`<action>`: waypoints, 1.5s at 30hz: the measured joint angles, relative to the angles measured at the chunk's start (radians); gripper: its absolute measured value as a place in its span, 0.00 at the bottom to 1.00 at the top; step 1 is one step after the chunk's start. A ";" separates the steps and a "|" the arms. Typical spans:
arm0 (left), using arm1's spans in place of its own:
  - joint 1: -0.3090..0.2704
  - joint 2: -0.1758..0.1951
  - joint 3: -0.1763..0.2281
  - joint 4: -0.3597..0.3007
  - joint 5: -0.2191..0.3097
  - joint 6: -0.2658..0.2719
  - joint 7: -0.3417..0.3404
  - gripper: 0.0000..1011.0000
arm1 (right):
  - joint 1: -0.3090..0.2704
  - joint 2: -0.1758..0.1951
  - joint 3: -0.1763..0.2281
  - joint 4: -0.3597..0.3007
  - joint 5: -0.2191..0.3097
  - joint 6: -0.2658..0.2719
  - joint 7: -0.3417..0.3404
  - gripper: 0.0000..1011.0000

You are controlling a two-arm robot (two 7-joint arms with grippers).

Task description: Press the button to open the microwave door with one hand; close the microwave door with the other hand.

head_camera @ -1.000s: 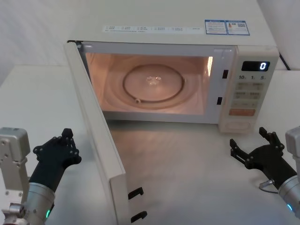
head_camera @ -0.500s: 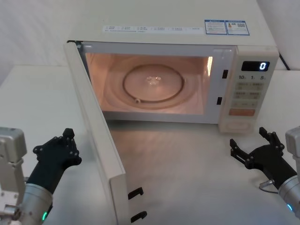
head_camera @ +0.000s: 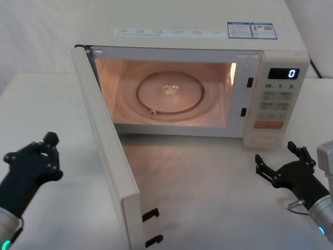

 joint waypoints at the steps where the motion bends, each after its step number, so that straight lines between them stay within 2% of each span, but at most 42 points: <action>1: 0.000 0.000 0.000 0.000 0.000 0.000 0.000 0.00 | 0.000 0.000 0.000 0.000 0.000 0.000 0.000 0.99; 5: 0.032 0.042 -0.049 -0.053 -0.079 0.007 -0.067 0.00 | 0.000 0.000 0.000 0.000 0.000 0.000 0.000 0.99; 6: 0.032 0.042 -0.049 -0.053 -0.079 0.007 -0.067 0.00 | 0.000 0.000 0.000 0.000 0.000 0.000 0.000 0.99; 9: 0.048 0.074 -0.061 -0.082 -0.129 0.016 -0.111 0.00 | 0.000 0.000 0.000 0.000 0.000 0.000 0.000 0.99; 14: 0.053 0.098 -0.060 -0.100 -0.162 0.027 -0.139 0.00 | 0.000 0.000 0.000 0.000 0.000 0.000 0.000 0.99; 18: 0.043 0.120 -0.041 -0.104 -0.186 0.038 -0.154 0.00 | 0.000 0.000 0.000 0.000 0.000 0.000 0.000 0.99; 28: -0.018 0.152 0.026 -0.082 -0.189 0.056 -0.141 0.00 | 0.000 0.000 0.000 0.000 0.000 0.000 0.000 0.99; 41: -0.106 0.172 0.119 -0.057 -0.158 0.069 -0.086 0.00 | 0.000 0.000 0.000 0.000 0.000 0.000 0.000 0.99; 45: -0.153 0.174 0.164 -0.043 -0.133 0.085 -0.066 0.00 | 0.000 0.000 0.000 0.000 0.000 0.000 0.000 0.99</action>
